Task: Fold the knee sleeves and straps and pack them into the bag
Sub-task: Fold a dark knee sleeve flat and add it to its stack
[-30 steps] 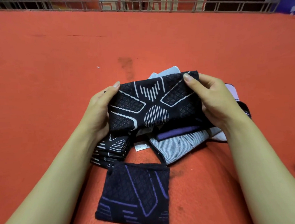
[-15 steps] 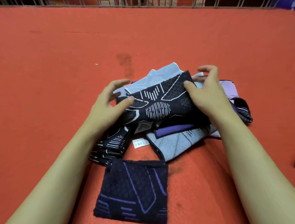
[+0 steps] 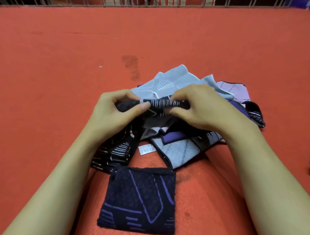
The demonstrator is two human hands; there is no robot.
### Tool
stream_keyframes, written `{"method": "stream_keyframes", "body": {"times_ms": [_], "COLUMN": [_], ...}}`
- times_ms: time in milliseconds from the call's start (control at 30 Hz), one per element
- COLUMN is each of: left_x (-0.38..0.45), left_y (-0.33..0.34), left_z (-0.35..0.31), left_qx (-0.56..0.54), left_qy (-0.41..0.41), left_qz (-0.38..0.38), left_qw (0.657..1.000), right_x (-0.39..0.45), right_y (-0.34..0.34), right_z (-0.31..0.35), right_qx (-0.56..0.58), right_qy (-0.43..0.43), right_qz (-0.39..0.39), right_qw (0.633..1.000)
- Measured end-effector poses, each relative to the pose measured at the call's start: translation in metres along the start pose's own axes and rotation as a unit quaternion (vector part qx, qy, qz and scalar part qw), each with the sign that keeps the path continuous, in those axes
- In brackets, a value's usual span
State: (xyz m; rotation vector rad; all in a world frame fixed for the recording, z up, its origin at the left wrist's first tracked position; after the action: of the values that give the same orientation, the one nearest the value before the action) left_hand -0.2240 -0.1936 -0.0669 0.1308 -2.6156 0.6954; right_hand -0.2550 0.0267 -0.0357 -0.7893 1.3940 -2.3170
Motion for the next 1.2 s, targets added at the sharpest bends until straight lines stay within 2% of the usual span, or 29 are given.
{"method": "stream_keyframes", "body": {"times_ms": [100,167,333,433,533,600,700,867,1033,1100,1200], "left_x": [0.002,0.003,0.001,0.001,-0.003,-0.004,-0.002,-0.003,-0.004,-0.007,-0.007], "left_y": [-0.007,-0.011,-0.003,0.006,0.019,0.020,0.015,0.016,0.019,0.024,0.031], "left_z": [-0.010,-0.009,-0.004,-0.009,-0.012,-0.008,-0.002,-0.006,-0.009,-0.013,-0.015], "left_qx": [-0.076,-0.118,-0.276,-0.356,-0.322,-0.301,-0.280,-0.271,-0.336,-0.368,-0.366], "left_qy": [0.006,-0.013,-0.105,-0.144,-0.171,-0.180,-0.166,-0.164,-0.184,-0.211,-0.225], "left_qz": [-0.056,-0.061,-0.003,0.042,0.116,0.115,0.110,0.093,0.100,0.107,0.100], "left_qw": [0.996,0.991,0.956,0.922,0.924,0.929,0.939,0.944,0.918,0.899,0.897], "right_x": [-0.002,-0.003,-0.004,-0.004,-0.004,-0.005,-0.009,-0.009,-0.008,-0.006,-0.002], "right_y": [-0.021,-0.032,-0.037,-0.030,-0.020,-0.014,-0.007,-0.003,0.001,0.003,0.008], "right_z": [0.007,0.007,0.002,0.000,-0.004,-0.007,-0.007,-0.011,-0.011,-0.007,-0.002], "right_qx": [0.051,0.077,0.200,0.320,0.391,0.403,0.456,0.506,0.480,0.438,0.352], "right_qy": [-0.017,-0.009,0.012,0.041,0.094,0.134,0.172,0.171,0.170,0.170,0.158], "right_qz": [-0.078,-0.115,-0.124,-0.128,-0.112,-0.066,0.015,0.022,0.023,0.026,0.036], "right_qw": [0.996,0.990,0.972,0.938,0.909,0.903,0.873,0.845,0.860,0.882,0.922]}}
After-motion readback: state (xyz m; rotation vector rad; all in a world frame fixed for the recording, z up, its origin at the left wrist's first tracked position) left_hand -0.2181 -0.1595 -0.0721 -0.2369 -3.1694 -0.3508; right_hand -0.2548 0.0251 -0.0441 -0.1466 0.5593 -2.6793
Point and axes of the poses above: each hand's wrist, its own x-axis towards the middle knuckle, its own y-axis out of the palm, z = x × y, the point moved 4 cm from there along x, towards the middle knuckle, and after that the axes turned 7 degrees about x, right-handed, at the moved point
